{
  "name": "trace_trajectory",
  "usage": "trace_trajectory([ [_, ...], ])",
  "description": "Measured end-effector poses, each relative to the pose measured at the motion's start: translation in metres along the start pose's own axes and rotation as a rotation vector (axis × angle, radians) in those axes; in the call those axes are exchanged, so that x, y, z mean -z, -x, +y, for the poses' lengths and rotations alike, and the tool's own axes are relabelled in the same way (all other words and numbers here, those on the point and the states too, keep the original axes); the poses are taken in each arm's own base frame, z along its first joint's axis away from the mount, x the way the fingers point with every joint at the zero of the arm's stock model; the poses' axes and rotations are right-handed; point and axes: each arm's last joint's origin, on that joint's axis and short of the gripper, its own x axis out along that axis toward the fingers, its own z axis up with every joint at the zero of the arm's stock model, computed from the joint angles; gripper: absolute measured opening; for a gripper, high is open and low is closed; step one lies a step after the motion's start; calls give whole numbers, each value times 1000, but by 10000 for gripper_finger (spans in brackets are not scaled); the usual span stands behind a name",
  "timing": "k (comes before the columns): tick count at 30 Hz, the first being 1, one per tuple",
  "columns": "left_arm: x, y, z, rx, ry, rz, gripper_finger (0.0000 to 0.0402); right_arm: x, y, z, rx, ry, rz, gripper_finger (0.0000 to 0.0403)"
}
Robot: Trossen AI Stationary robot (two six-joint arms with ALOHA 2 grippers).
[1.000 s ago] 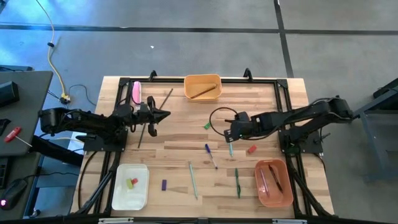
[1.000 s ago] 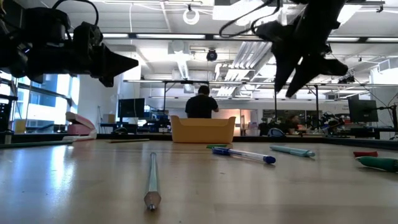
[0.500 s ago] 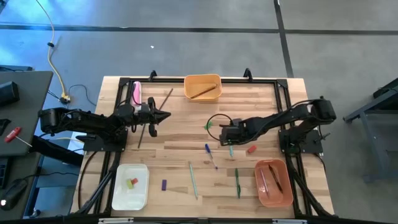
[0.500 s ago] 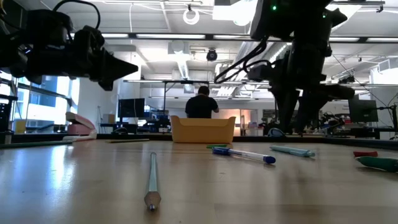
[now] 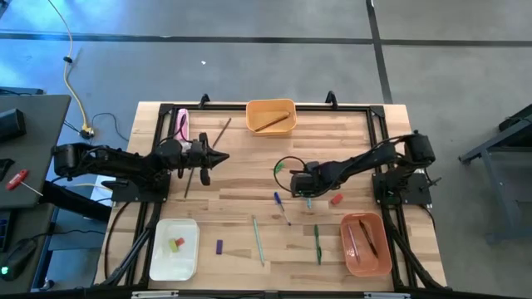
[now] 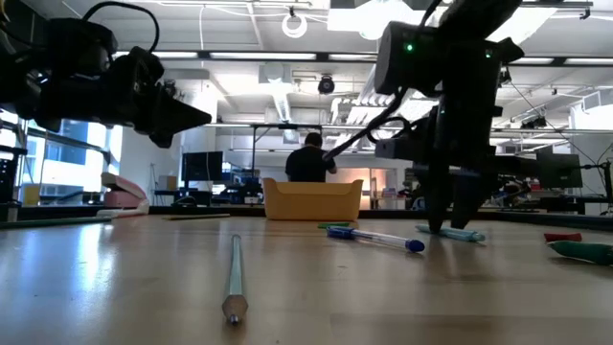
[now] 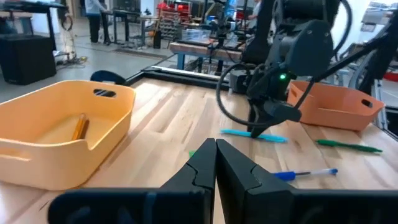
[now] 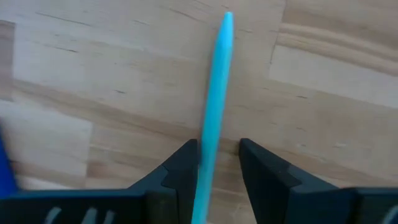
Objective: Sort crayons/erasers/pens/pencils in bins
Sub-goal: Put the light blue pen into the orange bin
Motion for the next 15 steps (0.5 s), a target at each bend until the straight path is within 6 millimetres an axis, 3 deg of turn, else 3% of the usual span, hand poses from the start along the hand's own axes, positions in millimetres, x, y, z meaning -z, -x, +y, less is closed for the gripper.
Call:
trace_trajectory([
  [10,-3,-1,-9,13,-25,-33,1,1,-3,-2,31,22,2,22],
  [15,-2,-1,-9,3,-31,-31,0,1,0,-2,19,51,21,12],
])
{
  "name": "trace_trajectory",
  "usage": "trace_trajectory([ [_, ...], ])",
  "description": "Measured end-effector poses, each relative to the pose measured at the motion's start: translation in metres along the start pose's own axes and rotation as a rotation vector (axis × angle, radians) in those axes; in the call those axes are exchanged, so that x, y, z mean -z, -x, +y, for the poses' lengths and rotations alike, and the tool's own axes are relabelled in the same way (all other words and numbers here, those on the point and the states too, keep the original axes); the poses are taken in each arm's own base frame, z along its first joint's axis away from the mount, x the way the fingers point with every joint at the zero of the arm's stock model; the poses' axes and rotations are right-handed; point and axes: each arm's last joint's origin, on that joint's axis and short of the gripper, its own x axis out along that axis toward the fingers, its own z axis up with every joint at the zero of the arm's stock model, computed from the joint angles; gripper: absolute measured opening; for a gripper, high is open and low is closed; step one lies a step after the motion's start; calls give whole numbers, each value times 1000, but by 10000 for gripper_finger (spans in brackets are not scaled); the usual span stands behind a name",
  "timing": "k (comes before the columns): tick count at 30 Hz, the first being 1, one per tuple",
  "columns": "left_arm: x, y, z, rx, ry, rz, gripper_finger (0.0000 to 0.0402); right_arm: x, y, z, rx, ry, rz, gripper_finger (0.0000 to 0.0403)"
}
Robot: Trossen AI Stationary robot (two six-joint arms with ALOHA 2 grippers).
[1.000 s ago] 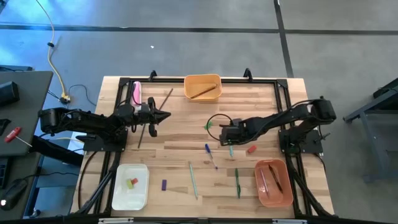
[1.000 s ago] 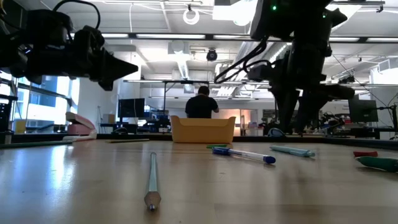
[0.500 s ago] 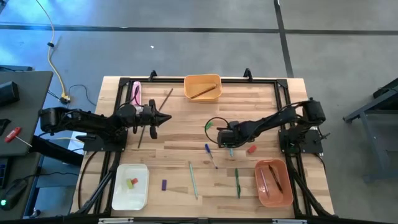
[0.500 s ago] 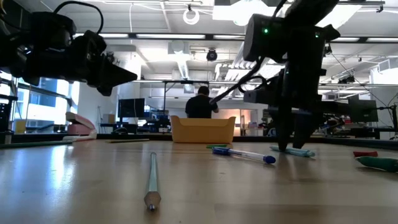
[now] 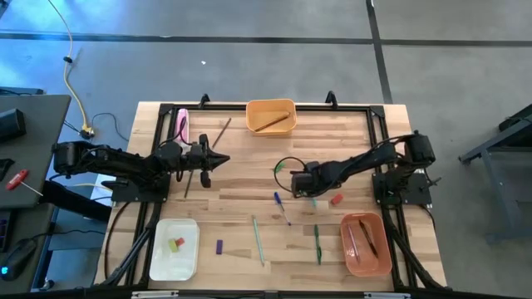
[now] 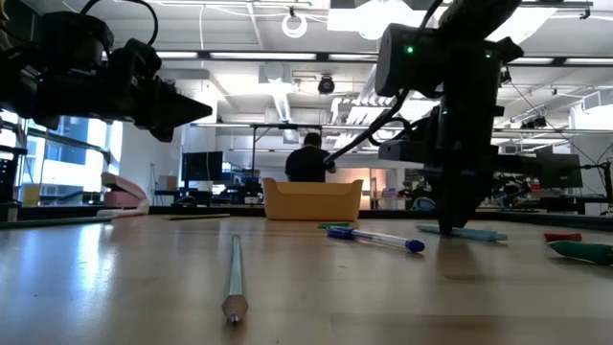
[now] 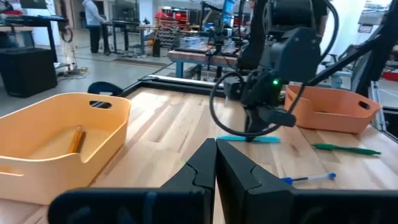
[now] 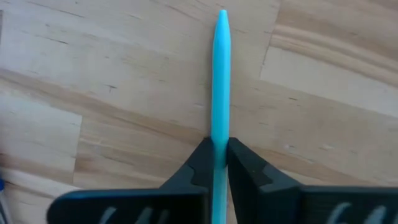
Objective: Sort crayons/erasers/pens/pencils in bins
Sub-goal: Put the light blue pen into the orange bin
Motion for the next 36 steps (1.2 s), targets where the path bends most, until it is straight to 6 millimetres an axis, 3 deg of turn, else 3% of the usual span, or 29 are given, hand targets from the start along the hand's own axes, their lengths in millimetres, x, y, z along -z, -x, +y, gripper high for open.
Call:
trace_trajectory([
  [4,0,0,0,0,0,0,0,-2,10,-2,-36,-13,10,21],
  [9,0,0,0,0,0,1,0,-5,38,-6,-124,-8,-16,23],
  [19,0,0,0,0,1,4,0,-1,113,-13,-214,46,-32,23],
  [28,0,0,0,0,2,5,0,17,176,-18,-132,107,2,23],
  [32,0,0,0,3,9,5,1,31,191,-25,-84,94,19,23],
  [36,0,0,0,4,9,5,0,48,194,-31,-41,77,62,23],
])
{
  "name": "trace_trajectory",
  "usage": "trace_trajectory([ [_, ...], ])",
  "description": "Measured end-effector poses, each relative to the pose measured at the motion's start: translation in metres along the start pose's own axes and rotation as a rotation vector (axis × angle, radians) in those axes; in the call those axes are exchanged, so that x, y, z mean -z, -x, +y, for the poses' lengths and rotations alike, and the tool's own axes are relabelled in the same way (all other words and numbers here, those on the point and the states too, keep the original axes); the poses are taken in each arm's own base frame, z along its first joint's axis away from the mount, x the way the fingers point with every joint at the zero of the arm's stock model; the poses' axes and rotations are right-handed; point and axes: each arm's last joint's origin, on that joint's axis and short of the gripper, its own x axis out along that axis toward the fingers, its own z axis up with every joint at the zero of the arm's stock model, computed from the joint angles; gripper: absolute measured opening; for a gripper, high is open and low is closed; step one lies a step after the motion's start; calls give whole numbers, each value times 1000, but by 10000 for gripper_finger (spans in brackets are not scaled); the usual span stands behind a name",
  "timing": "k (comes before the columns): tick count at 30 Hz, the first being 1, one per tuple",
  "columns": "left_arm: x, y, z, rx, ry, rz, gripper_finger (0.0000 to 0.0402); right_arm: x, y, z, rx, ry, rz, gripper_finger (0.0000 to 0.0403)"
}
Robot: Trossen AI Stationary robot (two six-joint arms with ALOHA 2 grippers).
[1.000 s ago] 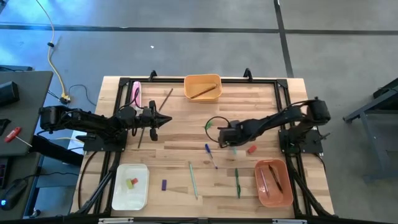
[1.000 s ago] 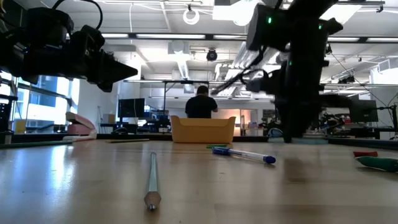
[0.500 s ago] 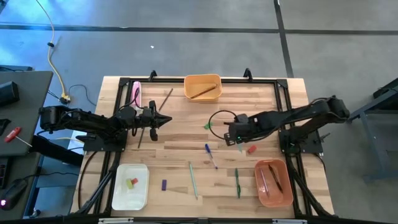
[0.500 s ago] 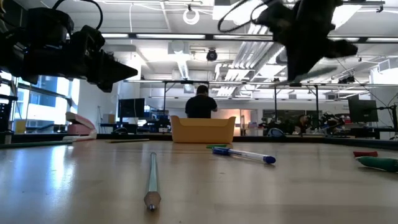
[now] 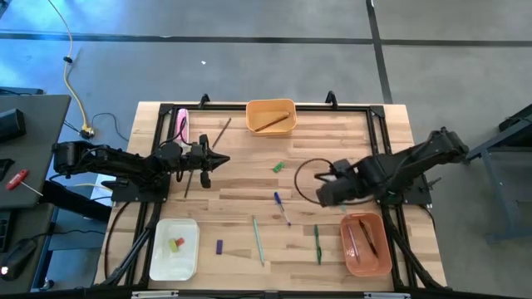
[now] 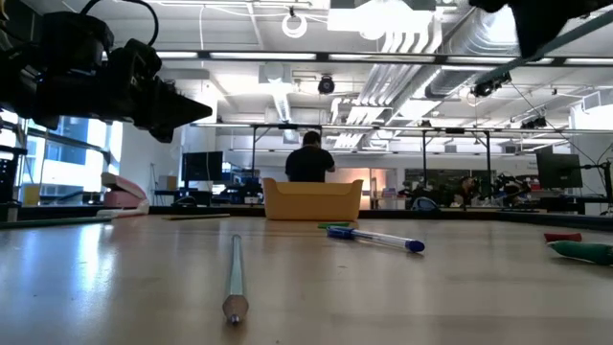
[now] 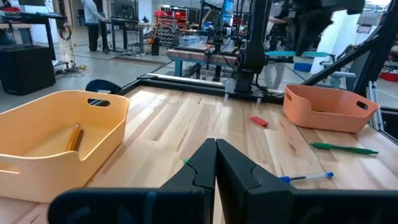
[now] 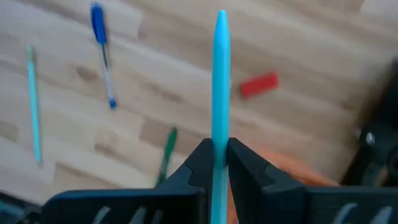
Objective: Sort crayons/erasers/pens/pencils in bins
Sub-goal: Put the light blue pen into the orange bin
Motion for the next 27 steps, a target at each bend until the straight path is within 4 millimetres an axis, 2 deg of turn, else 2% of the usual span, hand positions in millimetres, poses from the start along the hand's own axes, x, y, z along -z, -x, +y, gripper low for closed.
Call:
trace_trajectory([
  [14,0,0,0,0,0,0,1,70,4,-12,52,-124,117,24],
  [27,0,0,0,0,1,2,1,128,-15,-17,157,-65,70,23],
])
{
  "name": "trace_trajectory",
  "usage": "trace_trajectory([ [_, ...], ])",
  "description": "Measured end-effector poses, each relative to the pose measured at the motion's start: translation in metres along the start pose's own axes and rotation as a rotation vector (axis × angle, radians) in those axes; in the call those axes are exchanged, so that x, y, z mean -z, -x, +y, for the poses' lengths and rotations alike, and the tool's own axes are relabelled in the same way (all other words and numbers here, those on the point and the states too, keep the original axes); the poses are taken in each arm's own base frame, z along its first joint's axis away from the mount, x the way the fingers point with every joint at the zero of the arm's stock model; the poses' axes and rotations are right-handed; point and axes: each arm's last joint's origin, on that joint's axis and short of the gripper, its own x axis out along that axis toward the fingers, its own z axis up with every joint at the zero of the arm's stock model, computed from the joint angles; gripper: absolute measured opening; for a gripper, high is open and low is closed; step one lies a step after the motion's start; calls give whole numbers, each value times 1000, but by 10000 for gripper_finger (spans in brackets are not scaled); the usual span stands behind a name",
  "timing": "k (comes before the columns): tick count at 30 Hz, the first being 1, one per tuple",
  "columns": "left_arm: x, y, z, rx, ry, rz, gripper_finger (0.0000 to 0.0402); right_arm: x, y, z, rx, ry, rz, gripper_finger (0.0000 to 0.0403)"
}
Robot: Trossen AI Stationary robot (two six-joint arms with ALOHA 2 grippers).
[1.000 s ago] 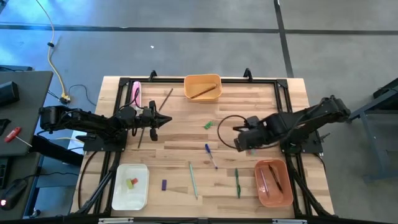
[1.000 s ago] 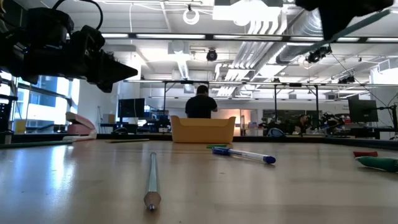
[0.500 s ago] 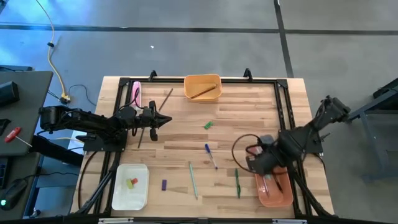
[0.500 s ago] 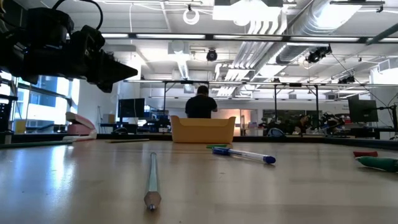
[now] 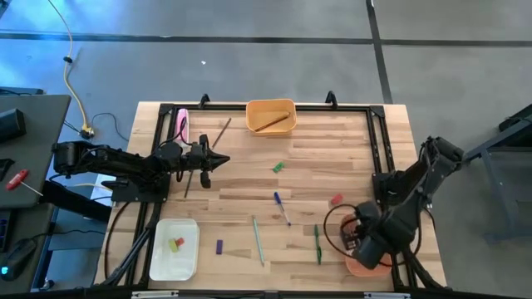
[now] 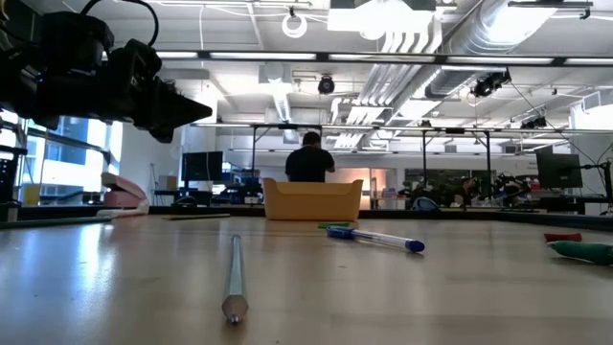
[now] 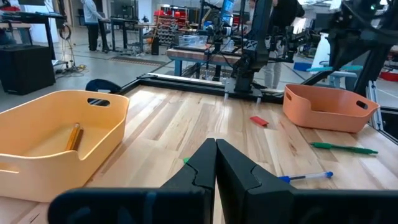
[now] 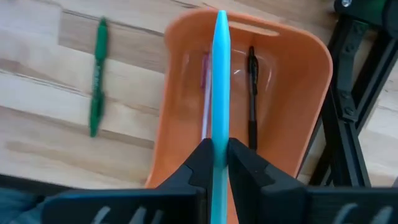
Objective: Sort crayons/erasers/pens/pencils in bins
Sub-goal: Put the light blue pen into the orange bin
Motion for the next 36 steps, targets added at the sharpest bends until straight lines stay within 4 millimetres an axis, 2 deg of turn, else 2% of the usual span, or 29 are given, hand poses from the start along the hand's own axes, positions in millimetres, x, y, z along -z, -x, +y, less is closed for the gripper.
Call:
trace_trajectory([
  [6,0,0,0,0,1,0,1,17,-22,5,68,55,-49,23],
  [10,0,0,0,0,3,1,0,22,-52,3,50,77,-37,23],
  [15,1,0,0,0,4,6,0,20,-89,-2,66,136,9,23],
  [21,1,0,0,0,4,6,0,16,-117,-8,47,158,23,23],
  [26,1,0,0,0,3,6,0,15,-130,-9,14,158,45,23],
  [36,1,0,0,-2,1,6,1,14,-132,-11,32,158,56,30],
])
